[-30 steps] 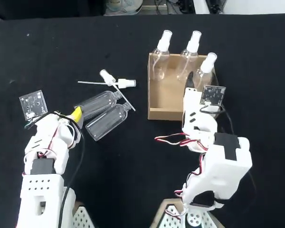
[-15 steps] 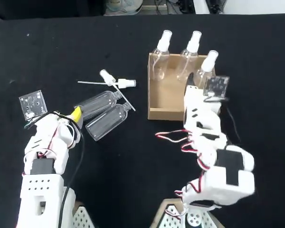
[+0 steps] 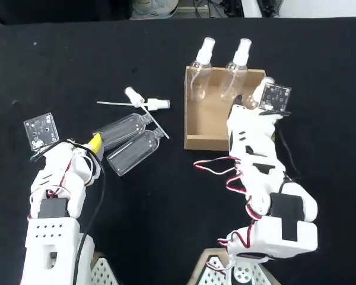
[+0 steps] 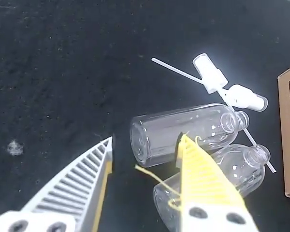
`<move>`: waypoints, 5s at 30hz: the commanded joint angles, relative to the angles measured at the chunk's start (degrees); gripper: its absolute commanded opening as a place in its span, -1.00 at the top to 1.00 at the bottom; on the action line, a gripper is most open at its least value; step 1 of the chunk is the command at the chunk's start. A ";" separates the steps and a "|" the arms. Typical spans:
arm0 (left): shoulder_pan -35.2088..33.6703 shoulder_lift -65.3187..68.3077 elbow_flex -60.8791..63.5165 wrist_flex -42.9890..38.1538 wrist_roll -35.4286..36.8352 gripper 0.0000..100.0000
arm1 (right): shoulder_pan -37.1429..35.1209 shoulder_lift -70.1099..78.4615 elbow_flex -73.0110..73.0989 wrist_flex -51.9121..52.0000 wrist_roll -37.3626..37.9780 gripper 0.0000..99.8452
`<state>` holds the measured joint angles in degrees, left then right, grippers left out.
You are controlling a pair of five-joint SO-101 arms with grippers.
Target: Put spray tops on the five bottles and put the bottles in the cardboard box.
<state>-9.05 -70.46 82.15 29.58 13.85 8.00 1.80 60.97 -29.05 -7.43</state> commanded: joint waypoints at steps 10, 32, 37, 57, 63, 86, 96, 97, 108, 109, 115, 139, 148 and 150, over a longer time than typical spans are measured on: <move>-0.48 -0.62 -1.01 -1.41 0.35 0.57 | 3.25 -3.47 -2.15 -4.13 -1.58 0.98; -0.57 -0.62 -0.40 -3.43 0.26 0.57 | 9.93 -35.38 -7.60 23.65 -1.41 0.98; -0.57 -0.62 -0.40 -3.43 0.26 0.57 | 19.25 -32.84 -19.82 37.19 -1.14 0.98; -0.57 -0.62 0.48 -3.78 0.26 0.57 | 30.07 18.33 -28.97 1.93 12.31 0.97; -0.48 -0.62 0.48 -3.78 0.26 0.57 | 29.71 18.51 -29.05 5.01 12.48 0.89; -0.48 -0.62 0.40 -3.87 0.26 0.57 | 28.22 8.04 -28.44 18.37 12.04 0.56; -0.48 -0.62 0.40 -3.87 0.26 0.57 | 27.96 7.52 -28.44 18.37 12.22 0.28; -0.48 -0.62 0.40 -3.87 0.26 0.57 | 27.96 7.43 -28.44 18.29 12.22 0.28; -0.48 -0.62 0.40 -3.87 0.26 0.57 | 26.29 7.16 -31.34 18.64 12.40 0.28; -0.48 -0.62 0.40 -3.87 0.26 0.57 | 26.02 7.16 -31.52 18.64 12.40 0.28; -0.48 -0.62 0.40 -3.87 0.26 0.57 | 25.67 7.34 -31.52 18.37 12.48 0.28; -0.48 -0.62 0.48 -3.78 0.26 0.57 | 27.69 7.25 -32.84 18.37 12.57 0.39; -0.48 -0.62 0.48 -3.87 0.26 0.57 | 28.22 7.34 -33.80 18.29 12.48 0.90; -0.48 -0.62 0.48 -3.78 0.26 0.57 | 28.75 7.16 -33.80 18.29 12.48 0.97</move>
<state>-9.14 -70.46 83.30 27.03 13.85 34.99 13.67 31.43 -10.77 4.79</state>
